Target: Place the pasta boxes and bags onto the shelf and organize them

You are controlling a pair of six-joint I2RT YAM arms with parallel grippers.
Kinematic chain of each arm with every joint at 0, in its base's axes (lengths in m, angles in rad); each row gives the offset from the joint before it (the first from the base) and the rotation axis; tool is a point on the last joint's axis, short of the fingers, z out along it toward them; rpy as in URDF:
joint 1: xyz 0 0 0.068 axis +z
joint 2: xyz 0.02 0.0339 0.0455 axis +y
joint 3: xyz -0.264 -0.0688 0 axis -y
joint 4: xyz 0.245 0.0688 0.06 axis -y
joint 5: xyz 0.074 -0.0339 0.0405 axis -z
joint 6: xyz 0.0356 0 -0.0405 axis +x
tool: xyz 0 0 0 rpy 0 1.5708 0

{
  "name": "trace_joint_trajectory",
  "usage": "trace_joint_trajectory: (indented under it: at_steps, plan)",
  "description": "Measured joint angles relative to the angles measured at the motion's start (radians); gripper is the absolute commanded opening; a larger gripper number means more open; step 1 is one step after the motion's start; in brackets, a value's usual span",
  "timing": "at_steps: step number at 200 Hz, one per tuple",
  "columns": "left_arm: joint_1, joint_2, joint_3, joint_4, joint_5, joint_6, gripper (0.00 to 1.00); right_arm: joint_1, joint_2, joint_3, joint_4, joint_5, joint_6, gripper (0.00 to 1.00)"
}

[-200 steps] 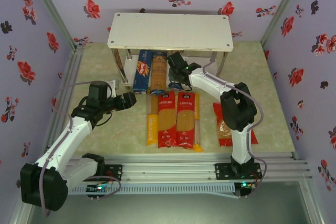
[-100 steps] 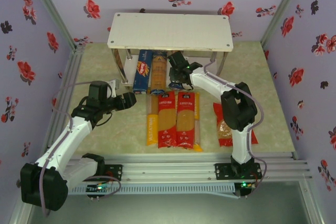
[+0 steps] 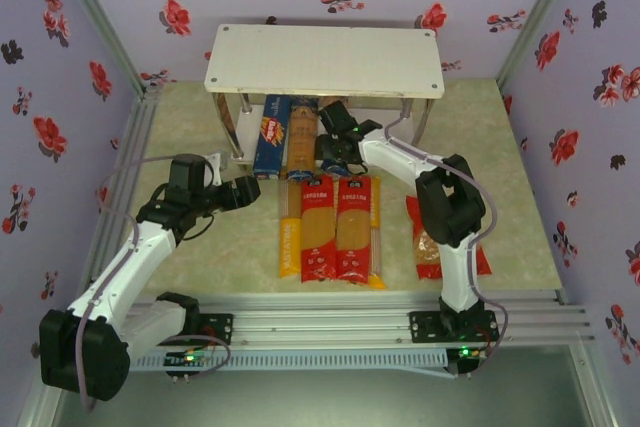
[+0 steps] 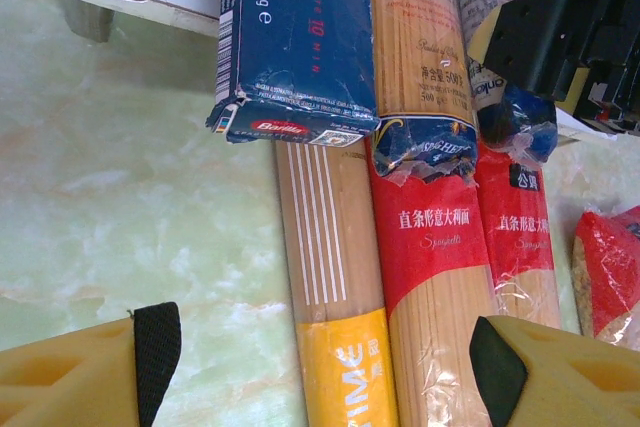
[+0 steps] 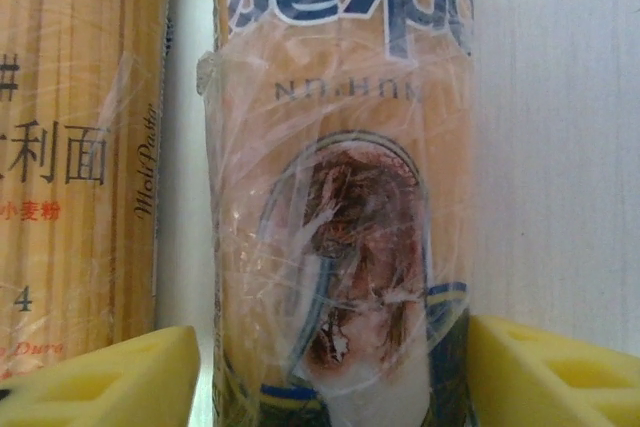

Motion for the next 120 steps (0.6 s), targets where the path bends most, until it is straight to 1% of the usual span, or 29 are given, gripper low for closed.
trace_joint_trajectory:
  at_steps: [17,25,29,40,55,77,84,106,120]
  plan:
    - [0.0,0.001,0.0,0.0,0.002,0.0,0.81,-0.002,-0.003,-0.004,0.01,-0.022,-0.002,0.85]
    - [0.0,0.002,0.0,0.0,0.003,0.0,0.82,-0.003,-0.008,-0.007,0.015,-0.034,0.0,0.87]
    - [0.0,0.002,0.0,0.0,0.003,0.0,0.85,-0.005,-0.011,-0.01,0.018,-0.041,0.0,0.88]
    - [0.0,0.002,0.0,0.0,0.005,0.0,0.85,-0.007,-0.019,-0.021,0.024,-0.057,0.001,0.89]
    - [0.0,0.002,0.0,0.0,0.01,0.0,0.85,-0.009,-0.033,-0.036,0.03,-0.072,0.003,0.9]
    - [0.0,0.002,0.0,0.0,0.023,0.007,0.77,-0.009,-0.067,-0.064,0.024,-0.083,0.003,0.89]
    - [0.0,0.002,0.0,0.0,0.027,0.012,0.76,-0.009,-0.083,-0.074,0.022,-0.082,0.003,0.9]
    - [-0.003,-0.004,0.0,-0.012,0.027,0.025,0.77,-0.008,-0.163,-0.117,0.014,-0.058,-0.001,0.9]
    - [-0.02,-0.018,0.0,-0.031,0.016,0.027,0.78,-0.008,-0.23,-0.148,0.002,-0.026,-0.004,0.9]
